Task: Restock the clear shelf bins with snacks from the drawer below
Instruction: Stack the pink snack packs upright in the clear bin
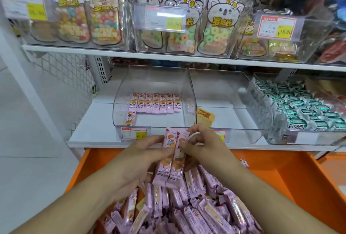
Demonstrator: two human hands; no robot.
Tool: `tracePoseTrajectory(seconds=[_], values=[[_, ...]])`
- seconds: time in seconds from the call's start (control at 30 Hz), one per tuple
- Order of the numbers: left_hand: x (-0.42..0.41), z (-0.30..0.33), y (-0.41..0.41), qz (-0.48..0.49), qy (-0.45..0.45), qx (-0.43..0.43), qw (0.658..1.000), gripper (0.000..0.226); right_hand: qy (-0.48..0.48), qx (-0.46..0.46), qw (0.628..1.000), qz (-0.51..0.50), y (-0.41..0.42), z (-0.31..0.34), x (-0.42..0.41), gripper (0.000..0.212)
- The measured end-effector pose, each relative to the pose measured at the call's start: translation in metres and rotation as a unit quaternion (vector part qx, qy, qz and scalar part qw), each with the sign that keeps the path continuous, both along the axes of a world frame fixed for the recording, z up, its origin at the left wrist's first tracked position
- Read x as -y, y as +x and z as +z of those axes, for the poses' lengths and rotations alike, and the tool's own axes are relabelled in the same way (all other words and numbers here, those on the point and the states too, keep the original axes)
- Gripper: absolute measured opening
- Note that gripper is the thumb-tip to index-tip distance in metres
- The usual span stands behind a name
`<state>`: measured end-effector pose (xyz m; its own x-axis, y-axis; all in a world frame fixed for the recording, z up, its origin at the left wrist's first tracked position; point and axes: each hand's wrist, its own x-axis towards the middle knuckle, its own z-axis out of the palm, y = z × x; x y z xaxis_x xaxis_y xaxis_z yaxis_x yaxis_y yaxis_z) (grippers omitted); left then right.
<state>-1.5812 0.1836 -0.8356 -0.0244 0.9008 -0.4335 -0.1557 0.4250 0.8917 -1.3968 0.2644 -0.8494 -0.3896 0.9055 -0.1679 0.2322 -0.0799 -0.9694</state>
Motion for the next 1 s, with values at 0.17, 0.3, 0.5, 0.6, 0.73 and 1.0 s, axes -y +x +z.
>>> tracePoseTrajectory(seconds=[0.17,0.3,0.5,0.6,0.73,1.0], values=[[0.007,-0.003,0.0,-0.063,0.024,-0.133,0.989,0.059,0.015,-0.001,1.0,0.019,0.001,0.002,0.006,0.031],[0.007,0.002,-0.001,-0.08,0.039,-0.165,0.982,0.058,0.048,0.013,0.996,0.07,0.0,0.01,0.006,0.03],[-0.003,0.02,-0.022,-0.064,0.113,-0.228,0.965,0.051,0.11,0.026,0.993,0.029,-0.026,0.029,-0.019,0.041],[-0.019,0.03,-0.063,0.014,0.197,-0.355,0.914,0.048,0.153,0.027,0.988,0.012,-0.05,0.049,-0.052,0.026],[-0.04,0.019,-0.12,0.02,0.189,-0.552,0.812,0.066,0.195,0.079,0.977,0.007,-0.101,0.05,-0.106,0.027],[-0.046,-0.009,-0.136,0.008,0.166,-0.525,0.835,0.082,0.097,0.217,0.964,0.118,-0.162,-0.018,-0.155,0.03]])
